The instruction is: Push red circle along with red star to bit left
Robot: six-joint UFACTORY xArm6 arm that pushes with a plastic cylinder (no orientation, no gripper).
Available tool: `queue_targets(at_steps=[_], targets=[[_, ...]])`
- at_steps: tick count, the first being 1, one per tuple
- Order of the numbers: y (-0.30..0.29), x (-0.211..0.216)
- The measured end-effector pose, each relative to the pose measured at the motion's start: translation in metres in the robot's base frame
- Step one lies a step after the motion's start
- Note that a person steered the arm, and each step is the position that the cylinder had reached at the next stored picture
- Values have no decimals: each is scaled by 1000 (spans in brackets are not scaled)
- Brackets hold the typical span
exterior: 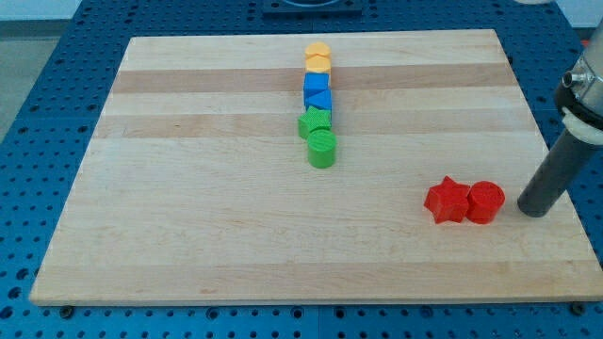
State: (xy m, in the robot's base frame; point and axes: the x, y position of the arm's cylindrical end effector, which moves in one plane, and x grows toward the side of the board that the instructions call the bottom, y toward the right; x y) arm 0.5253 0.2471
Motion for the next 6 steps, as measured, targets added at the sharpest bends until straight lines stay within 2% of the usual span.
queue_targets(at_steps=[6], targets=[[-41,0]])
